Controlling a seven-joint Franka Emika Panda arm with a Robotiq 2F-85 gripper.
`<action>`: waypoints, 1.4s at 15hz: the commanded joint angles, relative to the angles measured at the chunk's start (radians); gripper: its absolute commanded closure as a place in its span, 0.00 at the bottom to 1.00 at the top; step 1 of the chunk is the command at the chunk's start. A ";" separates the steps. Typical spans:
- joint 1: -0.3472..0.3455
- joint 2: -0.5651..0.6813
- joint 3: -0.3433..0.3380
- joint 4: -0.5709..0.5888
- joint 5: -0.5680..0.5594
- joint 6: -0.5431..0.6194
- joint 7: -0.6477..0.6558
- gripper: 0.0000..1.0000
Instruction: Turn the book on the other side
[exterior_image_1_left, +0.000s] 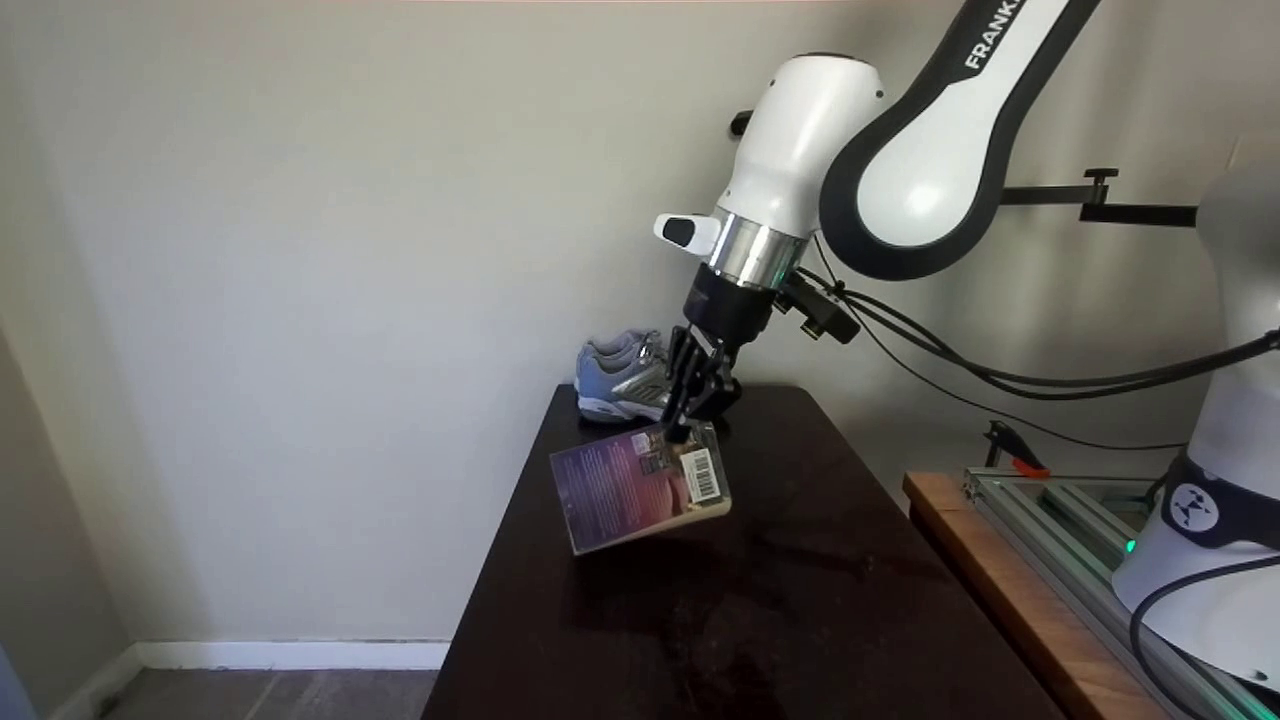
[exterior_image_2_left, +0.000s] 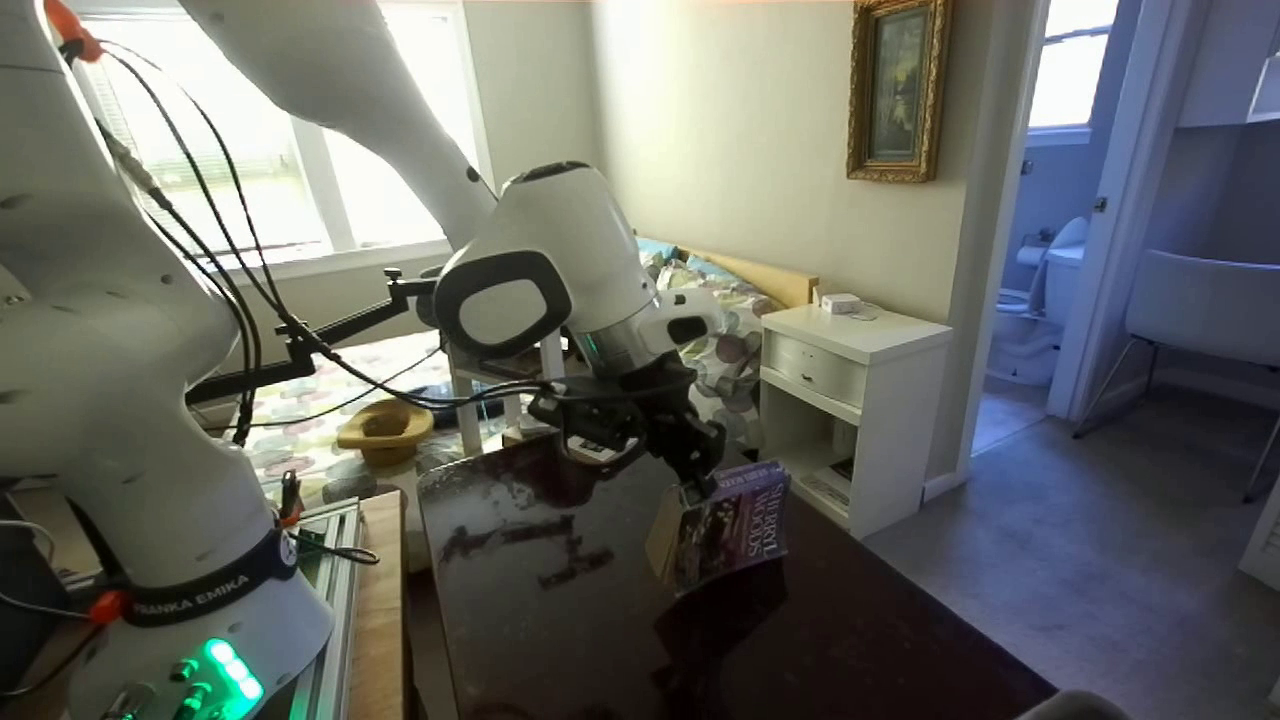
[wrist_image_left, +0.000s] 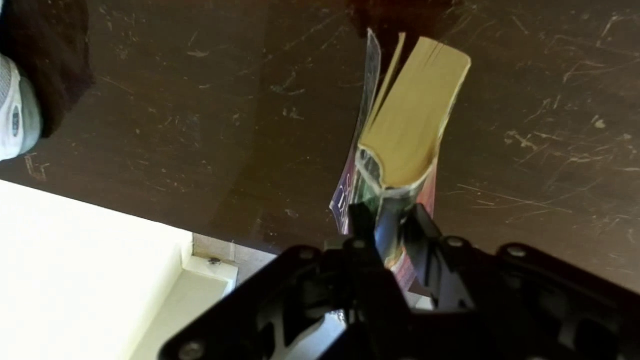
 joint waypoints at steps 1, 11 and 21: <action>-0.092 0.001 0.037 0.000 -0.268 0.040 0.202 0.94; -0.291 -0.157 0.246 -0.015 -0.942 -0.084 0.783 0.94; -0.279 -0.065 0.389 -0.005 -1.321 -0.248 1.216 0.94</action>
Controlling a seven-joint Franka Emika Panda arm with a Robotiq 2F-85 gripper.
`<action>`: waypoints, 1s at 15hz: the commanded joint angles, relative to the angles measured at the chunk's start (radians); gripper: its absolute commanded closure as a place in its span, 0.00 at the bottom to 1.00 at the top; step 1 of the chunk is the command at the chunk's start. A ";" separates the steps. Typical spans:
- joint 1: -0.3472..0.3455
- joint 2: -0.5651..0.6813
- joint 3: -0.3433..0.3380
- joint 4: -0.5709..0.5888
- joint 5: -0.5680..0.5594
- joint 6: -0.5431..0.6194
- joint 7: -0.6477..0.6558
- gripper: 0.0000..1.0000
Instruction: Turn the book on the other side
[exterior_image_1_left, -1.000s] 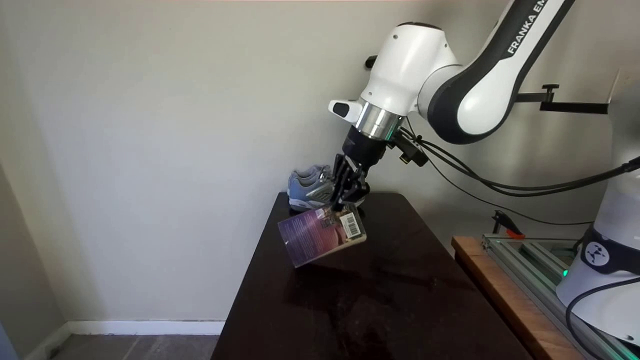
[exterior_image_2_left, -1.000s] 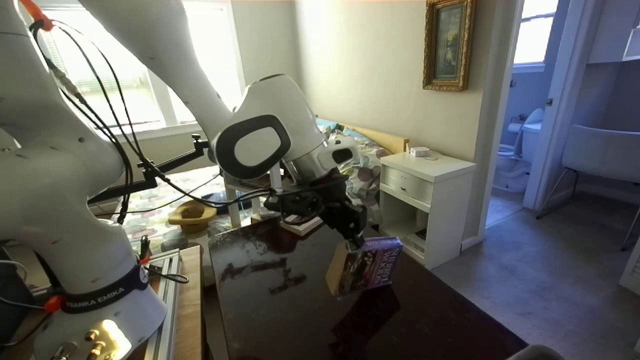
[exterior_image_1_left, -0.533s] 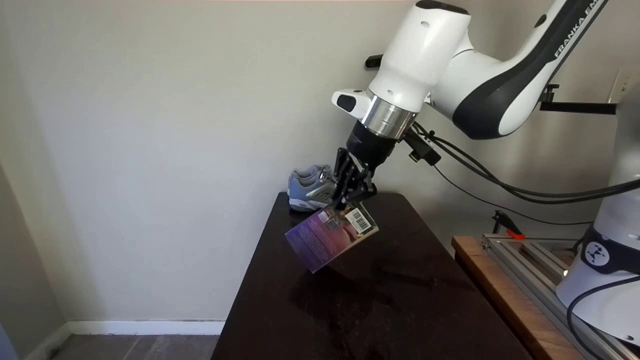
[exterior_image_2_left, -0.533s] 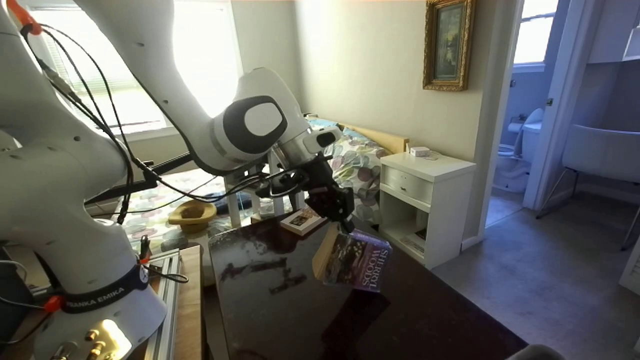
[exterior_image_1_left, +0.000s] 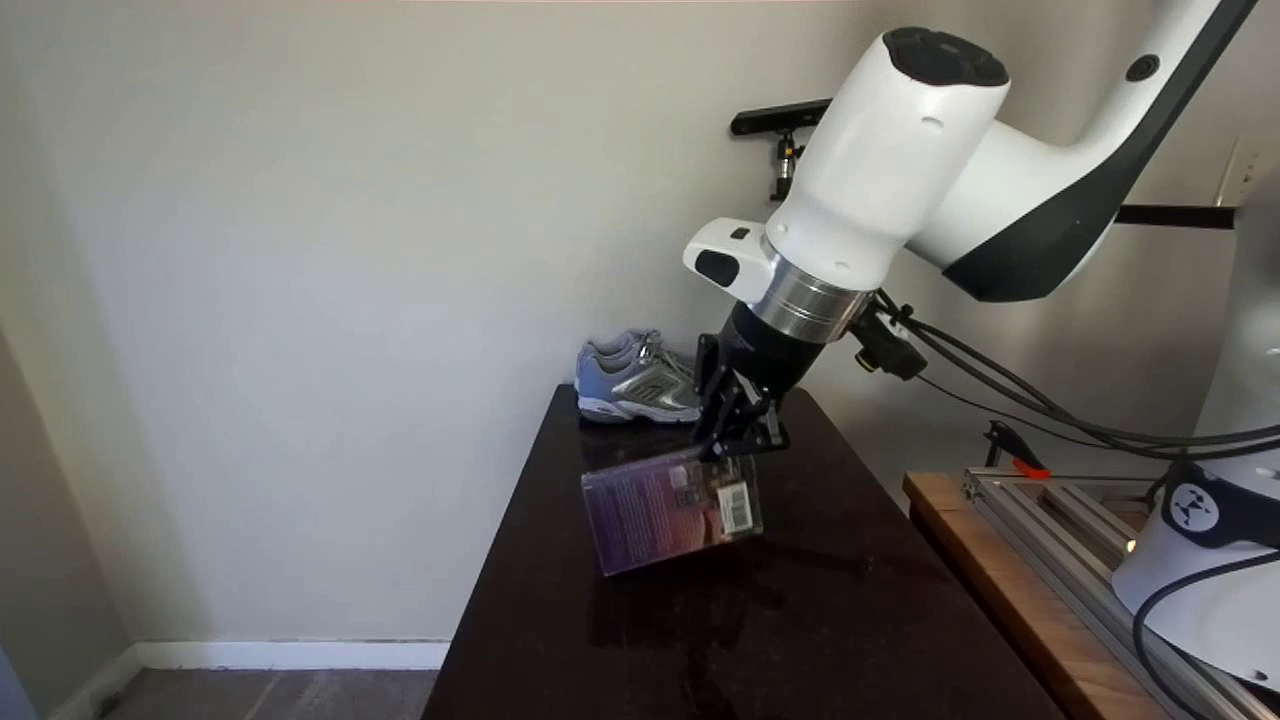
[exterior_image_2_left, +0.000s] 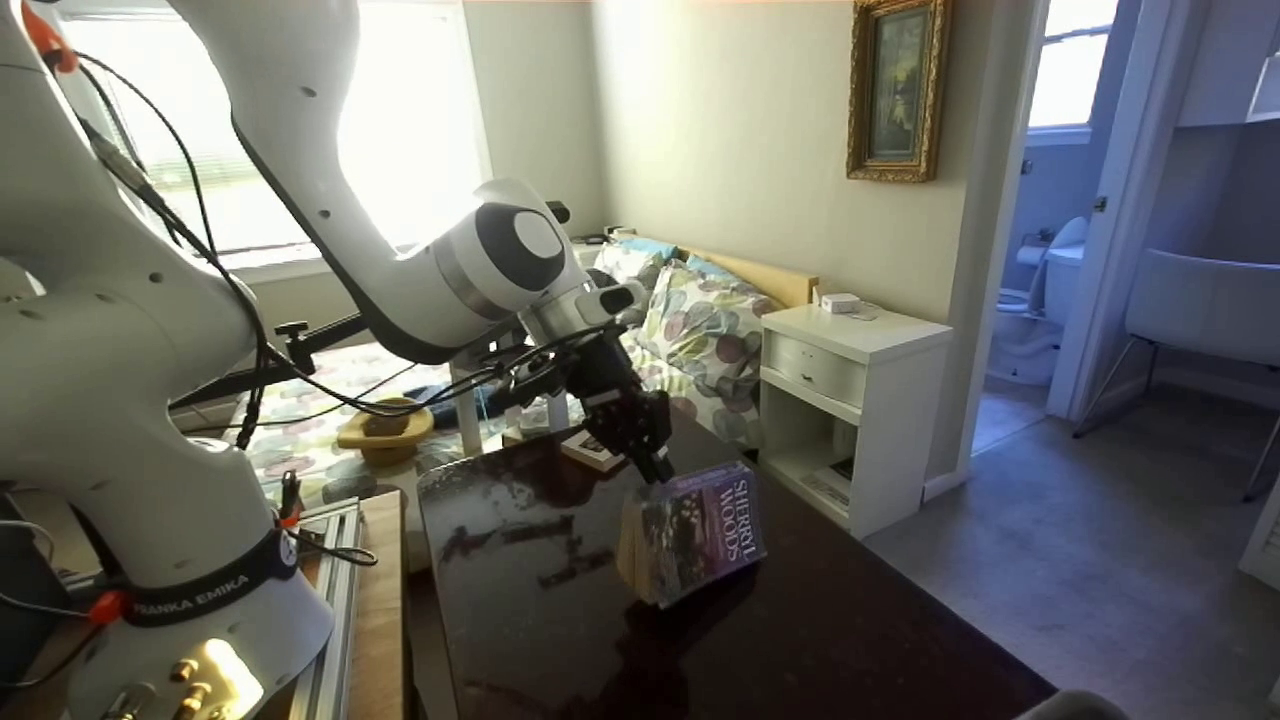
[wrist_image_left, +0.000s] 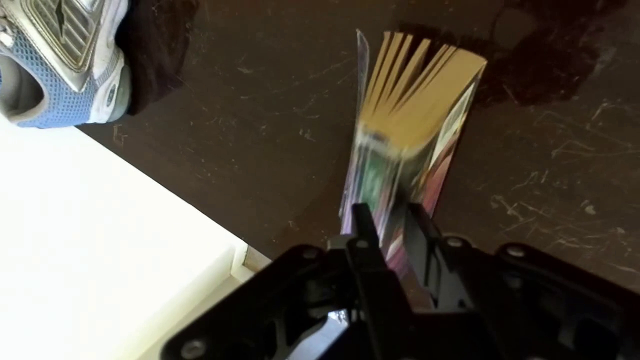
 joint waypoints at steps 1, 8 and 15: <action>-0.001 0.033 0.030 0.000 -0.104 -0.039 0.109 0.94; -0.003 0.082 0.040 -0.003 -0.191 -0.018 0.210 0.50; -0.034 0.117 -0.042 -0.002 -0.063 0.220 0.141 0.02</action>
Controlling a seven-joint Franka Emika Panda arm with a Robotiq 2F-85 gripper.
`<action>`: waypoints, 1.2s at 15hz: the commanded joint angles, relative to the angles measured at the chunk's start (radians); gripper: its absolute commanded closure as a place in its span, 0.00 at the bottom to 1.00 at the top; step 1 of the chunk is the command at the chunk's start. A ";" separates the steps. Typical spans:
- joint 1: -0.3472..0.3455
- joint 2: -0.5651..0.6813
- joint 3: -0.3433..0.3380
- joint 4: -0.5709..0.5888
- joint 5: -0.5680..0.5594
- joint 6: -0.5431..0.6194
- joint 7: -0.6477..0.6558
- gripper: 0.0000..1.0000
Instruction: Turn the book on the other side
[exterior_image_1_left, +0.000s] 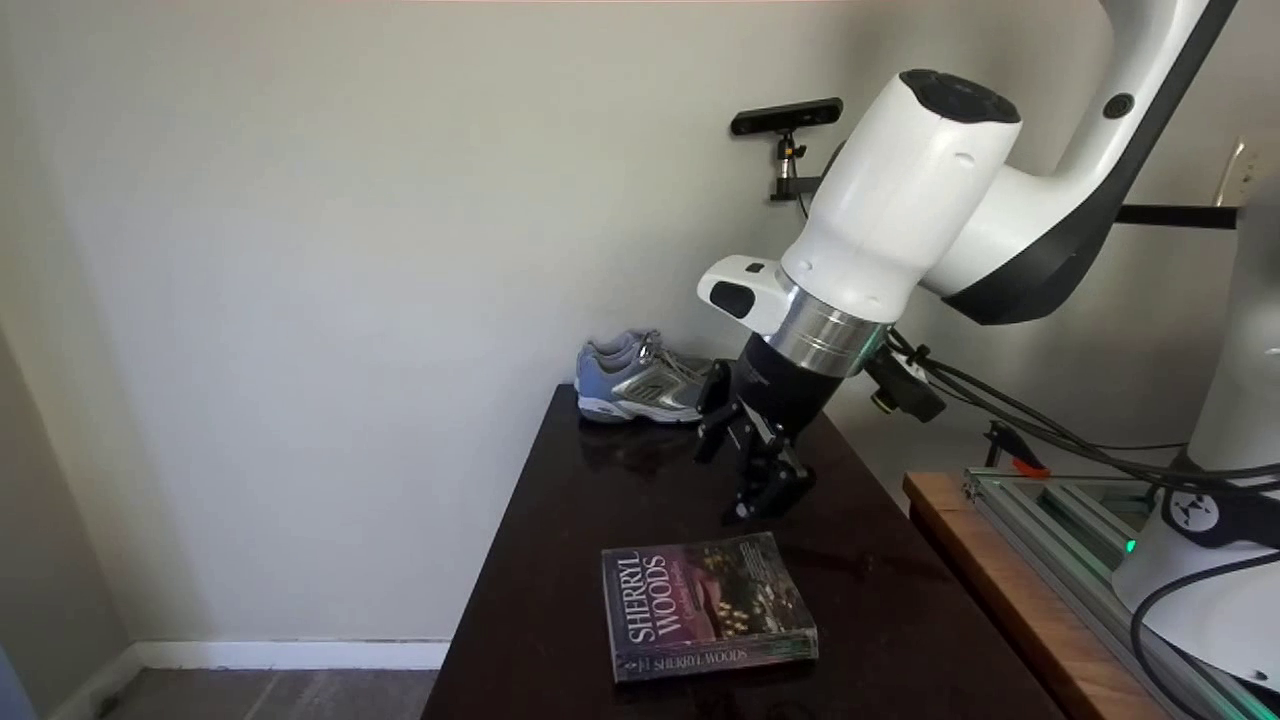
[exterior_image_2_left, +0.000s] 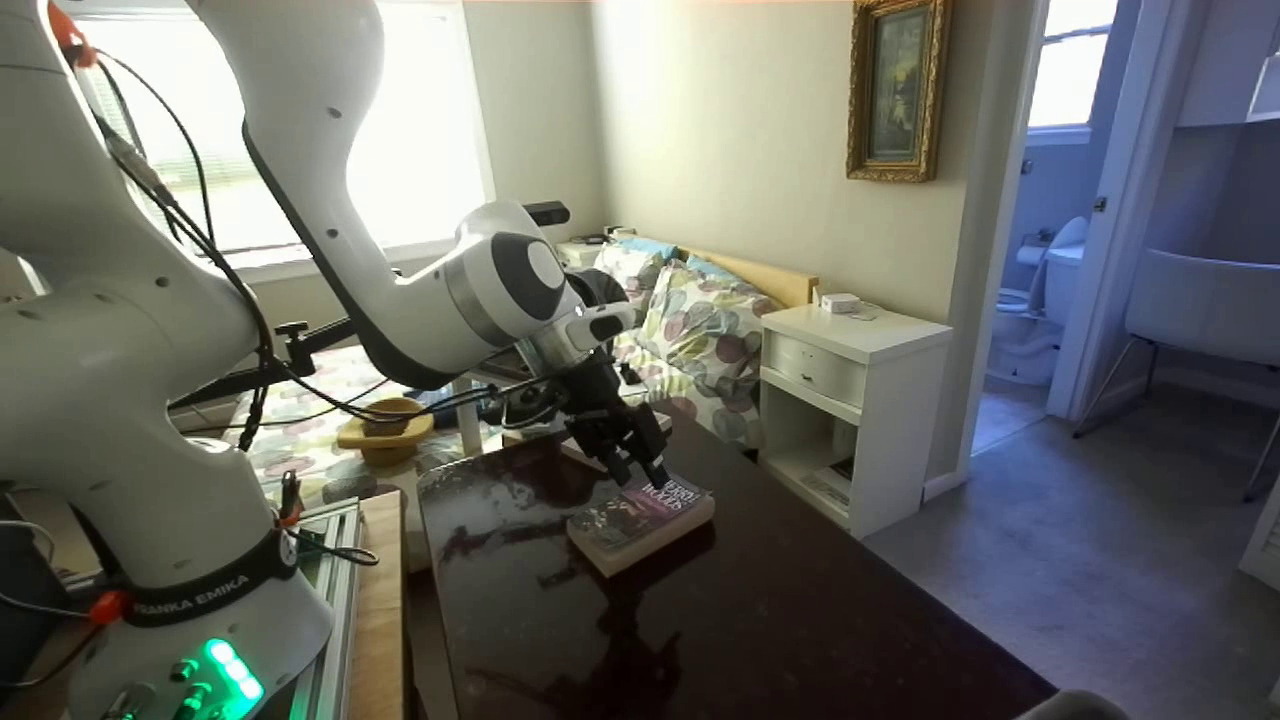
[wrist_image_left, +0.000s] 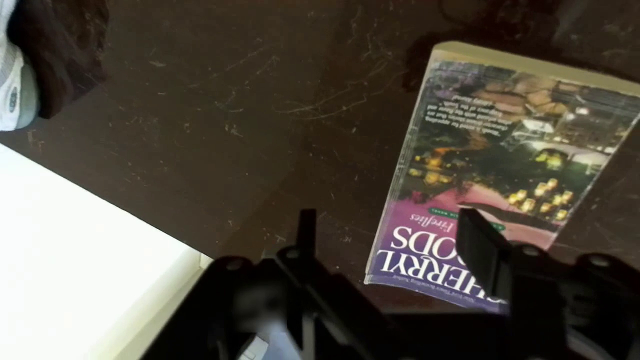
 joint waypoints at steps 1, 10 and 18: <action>-0.023 0.036 -0.047 0.000 0.075 0.120 -0.030 0.01; -0.106 0.238 -0.042 -0.005 0.137 0.342 -0.045 0.00; -0.233 0.207 0.089 -0.004 0.015 0.329 0.065 0.00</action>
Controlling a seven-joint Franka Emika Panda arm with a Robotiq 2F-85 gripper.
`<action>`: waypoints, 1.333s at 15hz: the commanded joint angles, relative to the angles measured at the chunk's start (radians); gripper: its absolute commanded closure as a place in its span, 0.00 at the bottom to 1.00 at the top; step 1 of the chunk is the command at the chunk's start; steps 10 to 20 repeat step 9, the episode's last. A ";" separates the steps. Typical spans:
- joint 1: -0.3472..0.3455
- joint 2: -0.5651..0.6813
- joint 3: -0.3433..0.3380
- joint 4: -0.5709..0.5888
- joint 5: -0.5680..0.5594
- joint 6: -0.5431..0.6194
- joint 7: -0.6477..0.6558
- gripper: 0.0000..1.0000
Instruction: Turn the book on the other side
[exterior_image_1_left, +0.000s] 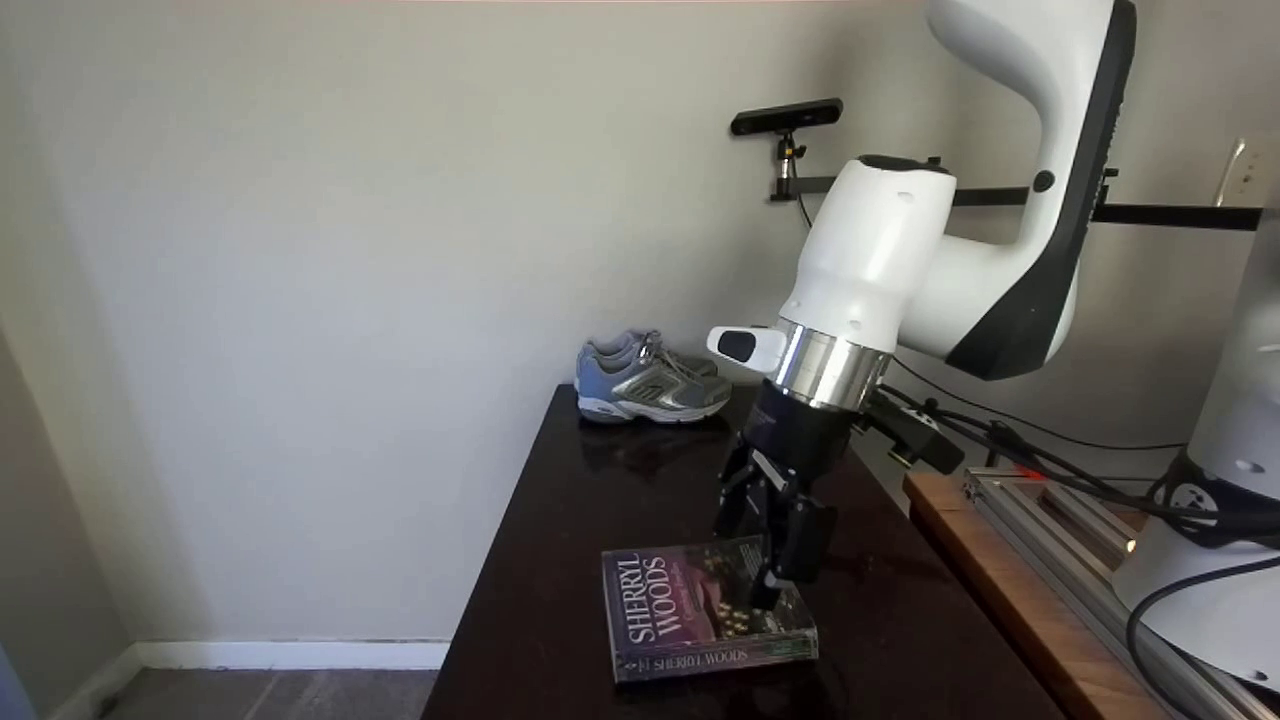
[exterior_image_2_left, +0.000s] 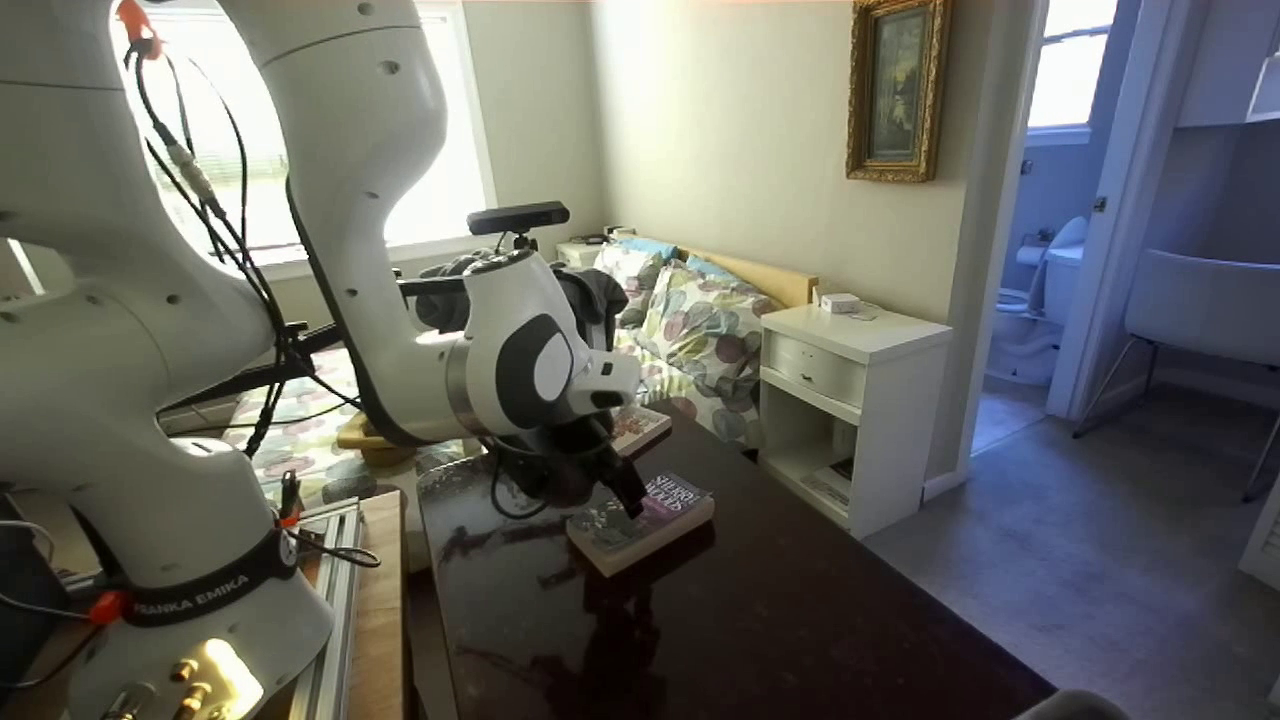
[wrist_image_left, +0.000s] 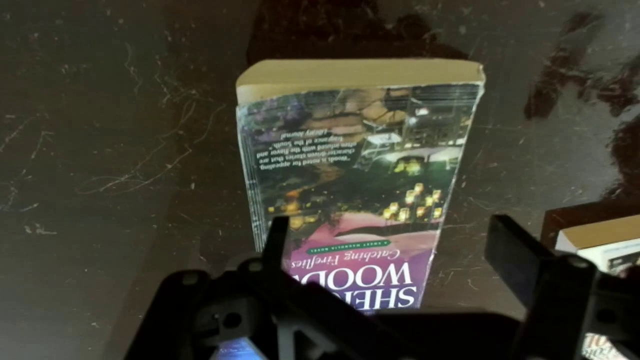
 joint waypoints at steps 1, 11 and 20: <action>-0.060 -0.034 0.058 0.001 -0.076 0.009 0.072 0.00; -0.042 -0.012 0.041 0.007 -0.048 0.000 0.036 0.00; -0.042 -0.012 0.041 0.007 -0.048 0.000 0.036 0.00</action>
